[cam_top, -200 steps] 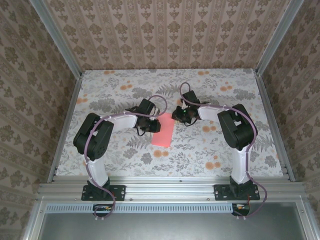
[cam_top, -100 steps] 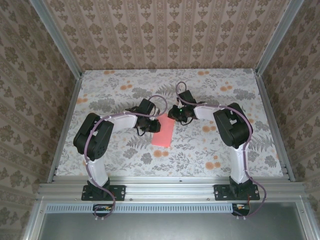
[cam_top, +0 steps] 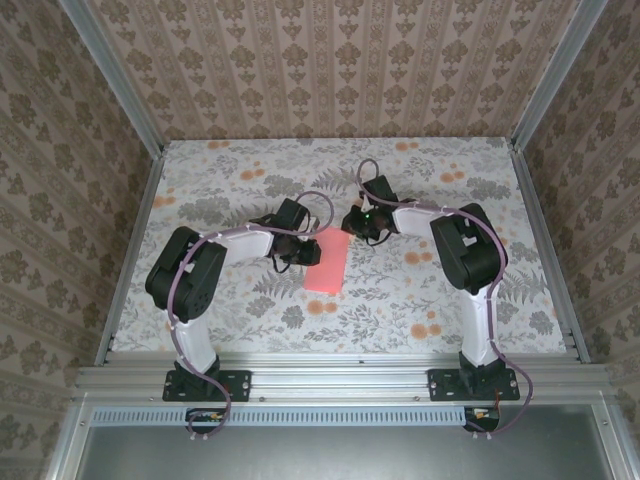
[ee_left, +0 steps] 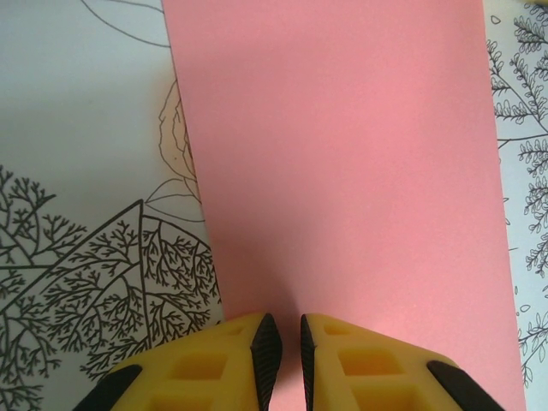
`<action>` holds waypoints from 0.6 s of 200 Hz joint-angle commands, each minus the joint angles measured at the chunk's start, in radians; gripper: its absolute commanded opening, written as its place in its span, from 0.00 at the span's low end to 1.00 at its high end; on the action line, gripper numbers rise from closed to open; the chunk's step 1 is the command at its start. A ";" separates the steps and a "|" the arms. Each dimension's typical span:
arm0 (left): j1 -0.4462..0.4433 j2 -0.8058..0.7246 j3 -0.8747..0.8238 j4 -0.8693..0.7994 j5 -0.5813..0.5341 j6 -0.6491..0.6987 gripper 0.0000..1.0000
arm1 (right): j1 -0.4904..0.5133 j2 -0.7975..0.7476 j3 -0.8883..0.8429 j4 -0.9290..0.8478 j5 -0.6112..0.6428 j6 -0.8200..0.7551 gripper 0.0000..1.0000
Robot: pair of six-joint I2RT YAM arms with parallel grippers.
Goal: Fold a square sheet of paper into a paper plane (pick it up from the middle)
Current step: Fold the square sheet of paper in half at the center of the table.
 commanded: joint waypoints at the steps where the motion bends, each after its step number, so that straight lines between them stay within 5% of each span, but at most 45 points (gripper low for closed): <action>1: 0.027 0.061 -0.078 -0.209 -0.083 0.031 0.21 | -0.038 0.027 0.032 -0.074 0.090 -0.039 0.17; 120: 0.027 0.079 -0.049 -0.208 -0.051 0.025 0.22 | 0.141 -0.201 -0.202 0.081 -0.046 0.072 0.18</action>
